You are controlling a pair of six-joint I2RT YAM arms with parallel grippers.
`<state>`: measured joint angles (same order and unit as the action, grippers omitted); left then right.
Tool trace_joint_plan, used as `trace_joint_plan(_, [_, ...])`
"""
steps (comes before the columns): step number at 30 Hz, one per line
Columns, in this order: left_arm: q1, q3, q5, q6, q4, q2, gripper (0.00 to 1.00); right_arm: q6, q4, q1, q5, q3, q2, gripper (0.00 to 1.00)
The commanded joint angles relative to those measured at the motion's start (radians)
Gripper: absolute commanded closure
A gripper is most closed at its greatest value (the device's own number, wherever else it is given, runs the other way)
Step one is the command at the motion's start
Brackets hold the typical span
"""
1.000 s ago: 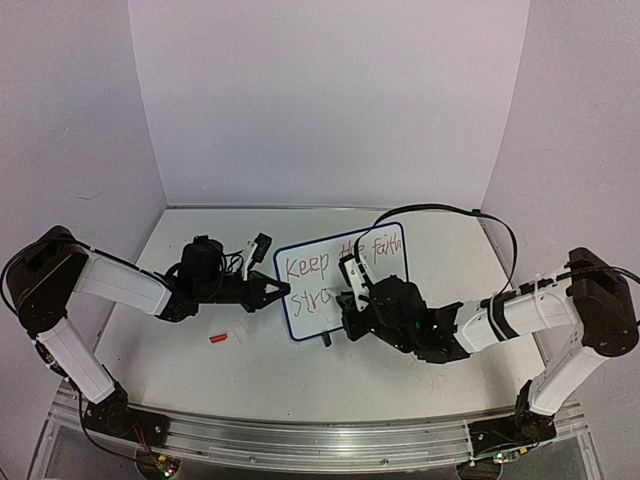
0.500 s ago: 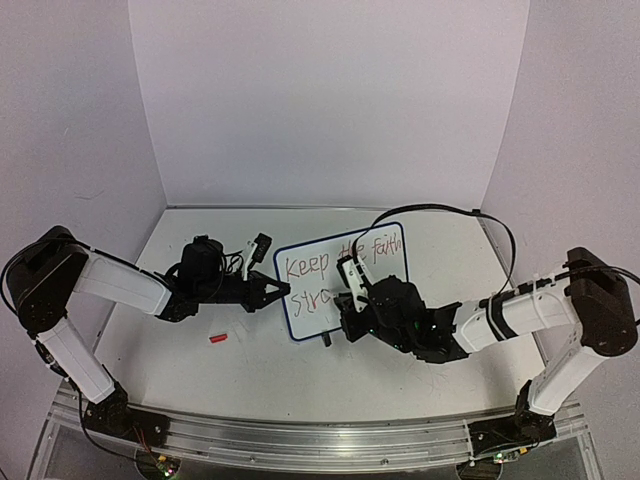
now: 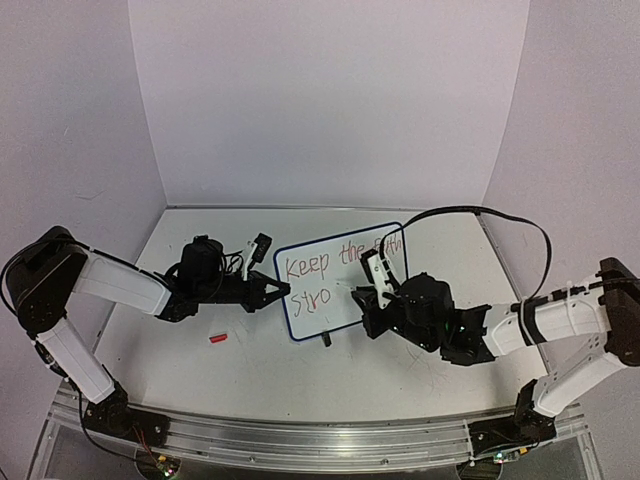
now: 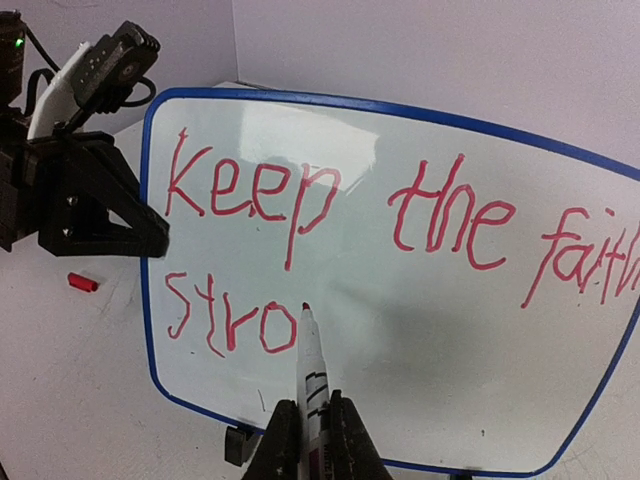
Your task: Write a sentence on the whiteboard
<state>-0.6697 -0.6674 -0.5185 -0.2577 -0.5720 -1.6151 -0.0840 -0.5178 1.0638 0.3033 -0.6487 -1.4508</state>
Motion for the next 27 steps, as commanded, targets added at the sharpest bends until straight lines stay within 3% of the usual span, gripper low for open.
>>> trace_joint_plan(1, [0.024,0.012,0.208,0.074,0.095,0.012,1.0,0.027,-0.024,-0.007,-0.037,0.012,0.001,1.0])
trace_joint_plan(8, [0.024,0.01,0.198,0.067,0.095,0.005,1.0,0.032,-0.025,-0.005,-0.078,-0.031,-0.061,1.0])
trace_joint_plan(14, [0.024,0.009,0.194,0.074,0.095,0.002,1.0,0.012,0.004,-0.005,0.014,-0.055,-0.087,1.0])
trace_joint_plan(27, [0.024,0.016,0.184,0.084,0.095,0.012,1.0,0.02,-0.017,-0.005,0.028,-0.105,-0.129,1.0])
